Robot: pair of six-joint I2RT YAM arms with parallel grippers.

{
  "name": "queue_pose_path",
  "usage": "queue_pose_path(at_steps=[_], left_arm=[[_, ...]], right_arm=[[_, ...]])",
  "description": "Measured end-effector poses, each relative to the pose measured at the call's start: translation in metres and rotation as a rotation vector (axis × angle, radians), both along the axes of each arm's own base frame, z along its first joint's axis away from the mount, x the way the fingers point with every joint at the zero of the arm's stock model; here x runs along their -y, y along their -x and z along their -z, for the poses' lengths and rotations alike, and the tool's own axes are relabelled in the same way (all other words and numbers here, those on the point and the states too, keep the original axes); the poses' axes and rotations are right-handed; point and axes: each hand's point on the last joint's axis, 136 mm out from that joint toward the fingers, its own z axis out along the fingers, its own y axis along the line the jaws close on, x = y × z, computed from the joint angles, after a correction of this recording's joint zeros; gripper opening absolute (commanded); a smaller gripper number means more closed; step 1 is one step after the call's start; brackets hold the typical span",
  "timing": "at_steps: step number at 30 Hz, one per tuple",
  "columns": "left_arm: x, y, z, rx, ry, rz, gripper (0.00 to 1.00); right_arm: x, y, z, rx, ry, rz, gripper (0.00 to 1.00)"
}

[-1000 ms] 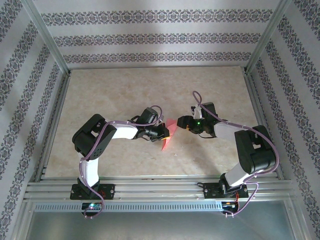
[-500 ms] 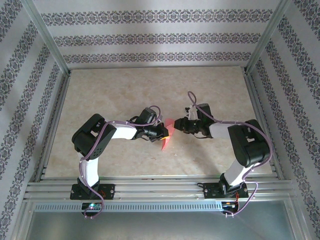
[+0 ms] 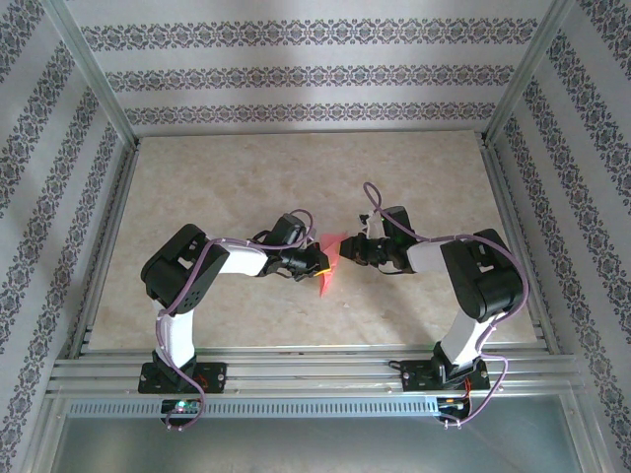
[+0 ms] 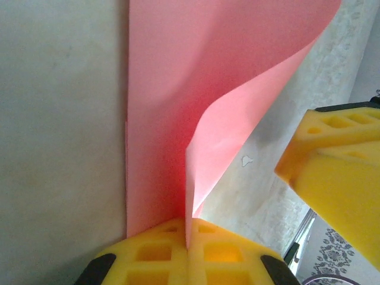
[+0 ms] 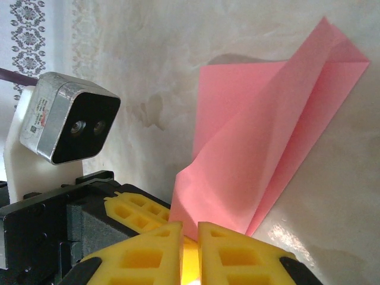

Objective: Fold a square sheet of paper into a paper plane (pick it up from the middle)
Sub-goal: Fold the wing for the fifth time at the center of the table.

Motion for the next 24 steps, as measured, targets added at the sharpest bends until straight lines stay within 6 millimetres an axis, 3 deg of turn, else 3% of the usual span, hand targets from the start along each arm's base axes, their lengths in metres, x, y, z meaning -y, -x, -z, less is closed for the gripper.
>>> queue_pose_path(at_steps=[12, 24], left_arm=[[0.0, 0.0, 0.001, 0.0, 0.004, -0.006, 0.0], [-0.001, -0.001, 0.001, -0.002, 0.007, -0.014, 0.0]], right_arm=[[0.0, 0.003, 0.016, -0.041, 0.011, -0.007, 0.15], [-0.009, 0.002, 0.015, -0.046, 0.006, -0.039, 0.15]])
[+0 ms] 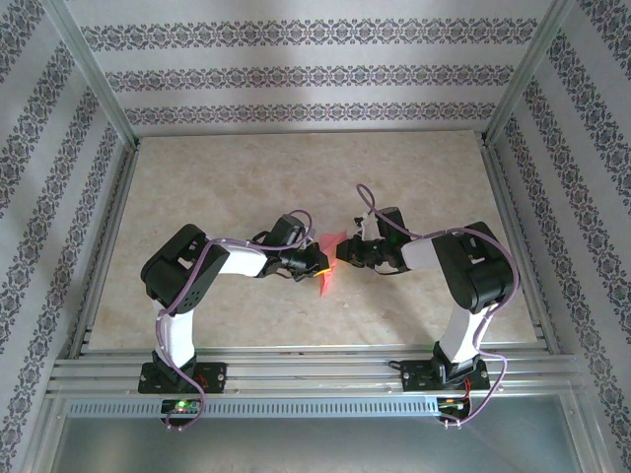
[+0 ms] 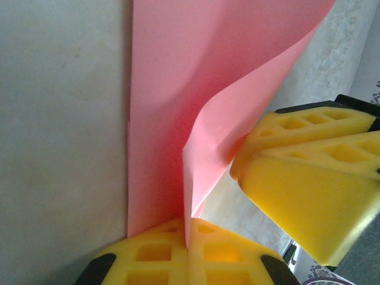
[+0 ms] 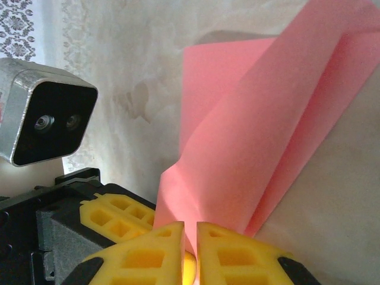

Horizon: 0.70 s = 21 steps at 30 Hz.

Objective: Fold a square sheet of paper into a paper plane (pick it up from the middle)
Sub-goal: Fold the wing for the fifth time at the center of the table.

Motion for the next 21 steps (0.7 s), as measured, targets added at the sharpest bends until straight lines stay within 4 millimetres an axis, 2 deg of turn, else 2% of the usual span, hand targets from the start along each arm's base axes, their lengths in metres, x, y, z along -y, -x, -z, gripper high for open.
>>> queue_pose_path(at_steps=[8, 21], left_arm=[[-0.0013, -0.0014, -0.0001, 0.0, 0.0, -0.004, 0.0], [-0.0013, -0.0014, 0.0002, 0.002, 0.001, -0.004, 0.0]], right_arm=[[0.0033, -0.0023, 0.008, -0.025, 0.046, 0.014, 0.15], [0.0007, -0.0023, 0.0084, -0.053, 0.056, 0.008, 0.19]])
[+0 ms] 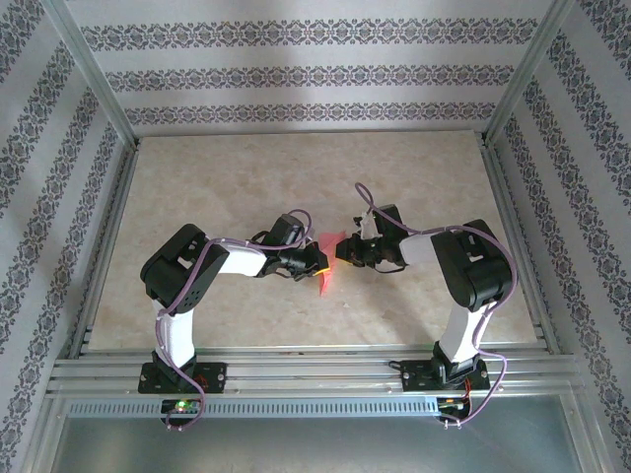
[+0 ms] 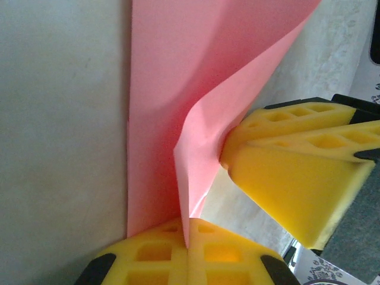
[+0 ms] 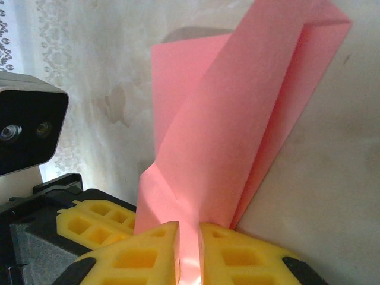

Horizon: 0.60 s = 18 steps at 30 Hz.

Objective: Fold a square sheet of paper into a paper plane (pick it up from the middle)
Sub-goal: Fold the wing for the fifth time at the center of the table.

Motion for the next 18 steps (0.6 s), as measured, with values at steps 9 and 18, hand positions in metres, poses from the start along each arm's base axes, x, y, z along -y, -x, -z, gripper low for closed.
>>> queue_pose_path(at_steps=[9, 18], left_arm=[[0.0001, 0.0, -0.0001, 0.0, 0.001, 0.0, 0.0], [0.0003, -0.0003, -0.0004, 0.004, 0.003, 0.0, 0.06]], right_arm=[[-0.0014, -0.0008, 0.0047, -0.038, 0.088, 0.008, 0.17], [-0.0005, -0.0016, 0.0087, -0.072, 0.148, 0.022, 0.17]])
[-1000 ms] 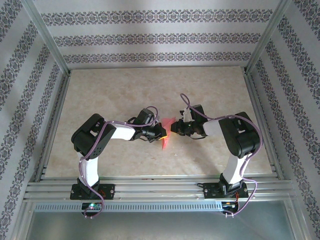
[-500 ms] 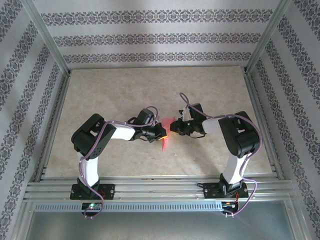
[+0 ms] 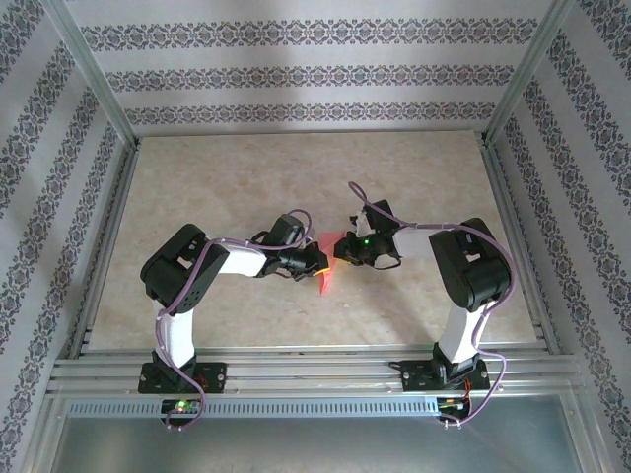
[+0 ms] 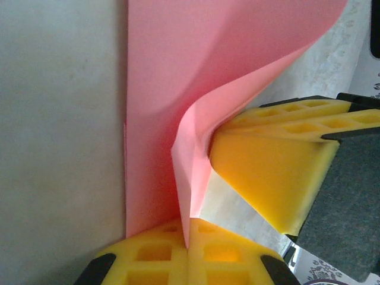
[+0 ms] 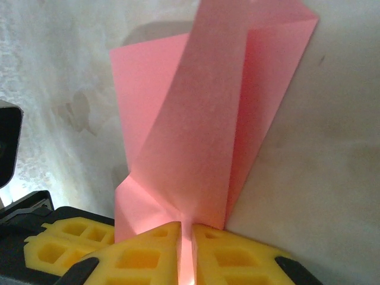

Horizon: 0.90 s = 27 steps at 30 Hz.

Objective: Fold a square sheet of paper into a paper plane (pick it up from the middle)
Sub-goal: Fold the wing for the fifth time at the center of the table.

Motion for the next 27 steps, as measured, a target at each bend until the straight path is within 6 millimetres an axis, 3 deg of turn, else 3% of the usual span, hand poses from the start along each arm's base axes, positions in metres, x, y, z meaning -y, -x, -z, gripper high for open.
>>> queue_pose_path(at_steps=[10, 15, 23, 27], left_arm=[[-0.004, 0.006, -0.004, -0.002, 0.005, 0.001, 0.24], [-0.008, 0.013, -0.008, -0.01, 0.002, -0.001, 0.25], [-0.01, 0.018, -0.029, 0.01, 0.006, -0.001, 0.26], [-0.007, 0.026, -0.027, -0.004, -0.005, 0.016, 0.28]], right_arm=[[0.0, 0.0, 0.002, -0.027, 0.04, 0.006, 0.18], [0.0, -0.001, 0.003, -0.034, 0.047, 0.007, 0.18], [0.0, -0.001, 0.003, -0.037, 0.051, 0.008, 0.18], [0.0, -0.001, 0.003, -0.038, 0.051, 0.008, 0.18]])
